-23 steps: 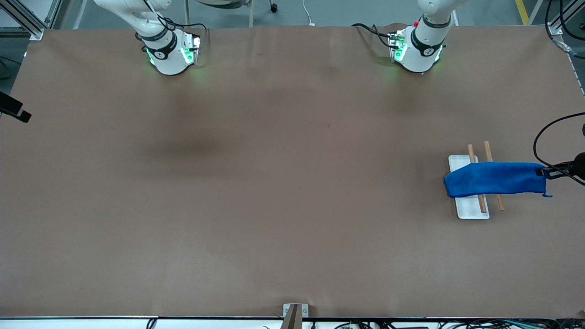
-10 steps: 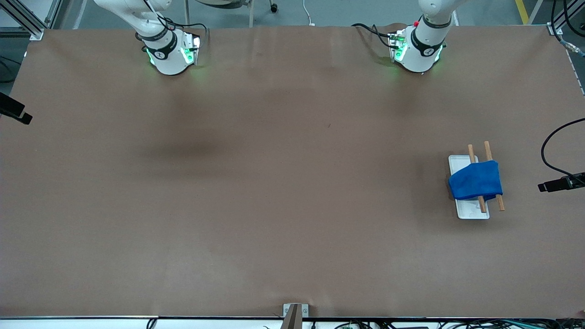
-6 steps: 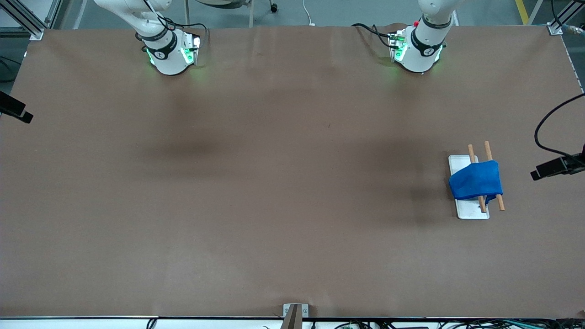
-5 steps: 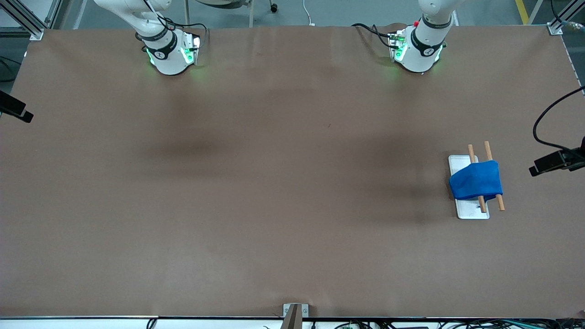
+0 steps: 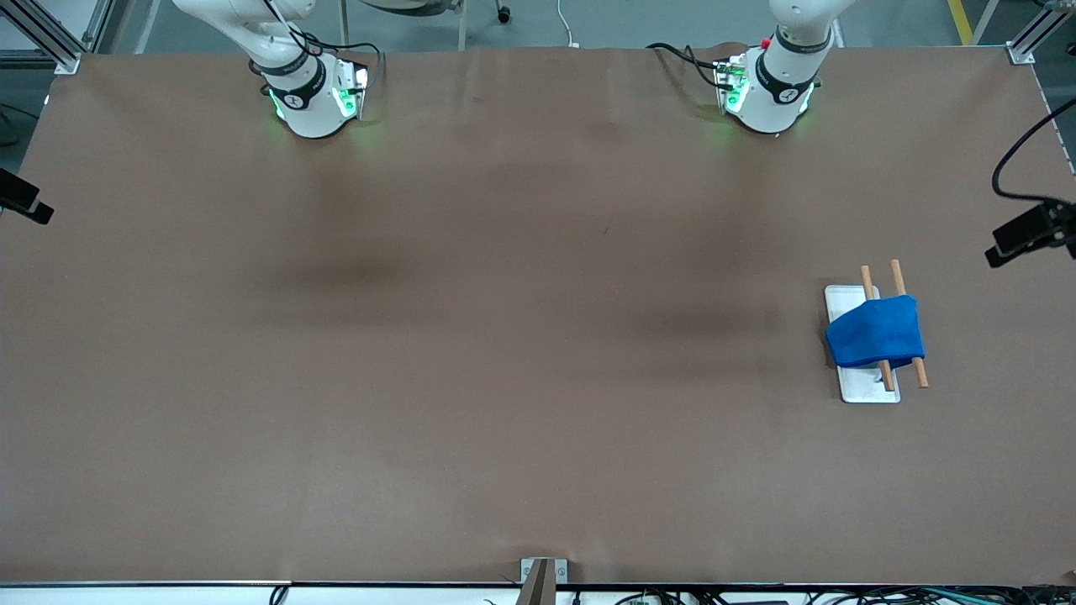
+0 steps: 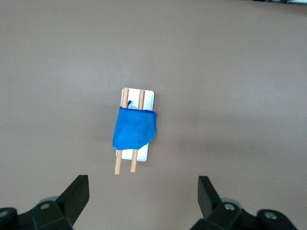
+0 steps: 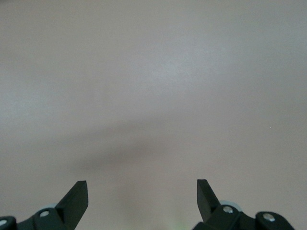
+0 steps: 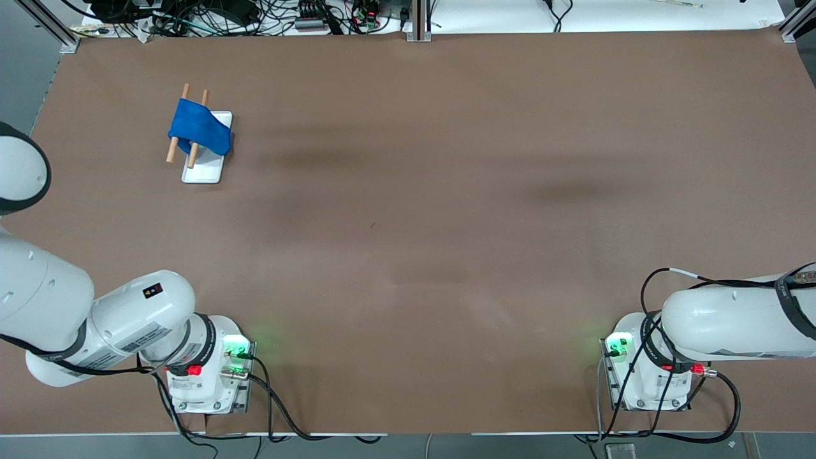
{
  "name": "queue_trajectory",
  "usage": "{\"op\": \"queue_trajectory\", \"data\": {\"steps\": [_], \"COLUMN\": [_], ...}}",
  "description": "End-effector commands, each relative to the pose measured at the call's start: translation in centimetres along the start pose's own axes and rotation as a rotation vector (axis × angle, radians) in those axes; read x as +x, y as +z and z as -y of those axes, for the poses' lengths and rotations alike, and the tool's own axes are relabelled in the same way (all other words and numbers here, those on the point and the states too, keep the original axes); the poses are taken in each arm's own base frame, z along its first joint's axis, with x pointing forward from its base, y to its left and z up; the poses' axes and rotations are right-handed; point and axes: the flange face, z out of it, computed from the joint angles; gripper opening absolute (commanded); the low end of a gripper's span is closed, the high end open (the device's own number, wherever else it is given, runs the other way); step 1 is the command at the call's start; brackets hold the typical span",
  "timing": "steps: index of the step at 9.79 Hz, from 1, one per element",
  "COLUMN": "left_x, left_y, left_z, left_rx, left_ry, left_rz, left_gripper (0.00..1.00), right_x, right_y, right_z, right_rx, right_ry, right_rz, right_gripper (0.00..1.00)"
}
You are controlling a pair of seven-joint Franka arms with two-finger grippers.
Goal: Right arm passes towel to left arm to hang
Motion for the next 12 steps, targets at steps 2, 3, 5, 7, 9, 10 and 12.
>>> {"op": "queue_trajectory", "data": {"steps": [2, 3, 5, 7, 9, 10, 12], "left_x": [-3.8, -4.8, -7.2, -9.0, -8.8, -8.0, -7.2], "left_y": [-0.1, 0.1, 1.1, 1.3, 1.5, 1.4, 1.0], "left_z": [-3.6, -4.6, -5.9, -7.1, -6.8, -6.6, -6.7], "left_rx": [0.051, 0.016, 0.003, 0.012, 0.009, 0.004, 0.003], "left_ry": [0.044, 0.050, 0.068, 0.070, 0.087, 0.085, 0.082], "left_rz": [0.072, 0.087, 0.114, 0.097, 0.116, 0.112, 0.101], "left_gripper": [1.00, 1.00, 1.00, 1.00, 1.00, 1.00, 1.00], "right_x": [-0.4, -0.4, -0.4, -0.4, -0.4, -0.4, -0.4], "right_y": [-0.4, -0.4, -0.4, -0.4, -0.4, -0.4, -0.4], "right_z": [-0.3, -0.2, -0.2, -0.2, -0.2, -0.3, -0.2], "right_rx": [-0.016, -0.016, -0.016, -0.016, -0.016, -0.016, -0.016], "right_ry": [-0.001, -0.001, -0.003, -0.001, -0.001, 0.000, -0.001], "right_rz": [0.000, 0.000, 0.000, 0.000, 0.000, 0.000, 0.000], "right_gripper": [1.00, 1.00, 1.00, 1.00, 1.00, 1.00, 1.00]}}
